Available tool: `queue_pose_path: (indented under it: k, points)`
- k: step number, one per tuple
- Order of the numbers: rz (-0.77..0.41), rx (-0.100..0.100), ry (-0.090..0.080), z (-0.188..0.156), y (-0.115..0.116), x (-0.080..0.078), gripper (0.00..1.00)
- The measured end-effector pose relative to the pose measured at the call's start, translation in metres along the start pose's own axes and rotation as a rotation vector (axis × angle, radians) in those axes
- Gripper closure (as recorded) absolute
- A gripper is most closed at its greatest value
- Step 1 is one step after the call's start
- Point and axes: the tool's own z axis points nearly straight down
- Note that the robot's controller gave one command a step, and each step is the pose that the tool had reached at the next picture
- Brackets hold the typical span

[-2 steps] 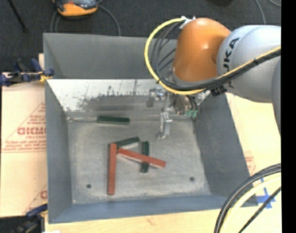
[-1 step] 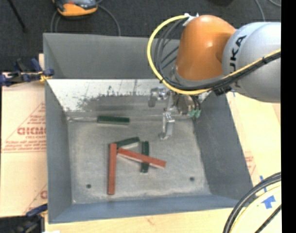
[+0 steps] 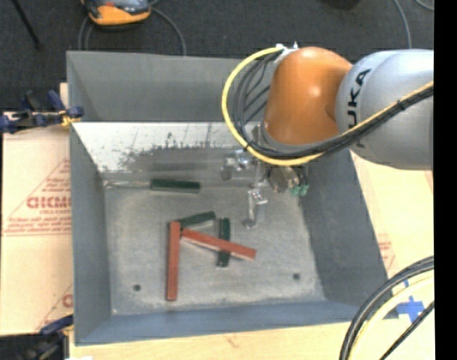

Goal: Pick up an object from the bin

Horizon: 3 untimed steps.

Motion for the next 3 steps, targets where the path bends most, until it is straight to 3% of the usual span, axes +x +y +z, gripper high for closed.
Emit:
queue_pose_path:
  k: [1,2,3]
  points:
    - [0.043,-0.004,0.009,0.052,0.02,0.015,0.0]
    - [-0.057,-0.005,0.012,0.101,0.012,-0.036,1.0]
    - [-0.056,-0.005,0.011,0.101,0.012,-0.036,1.0]
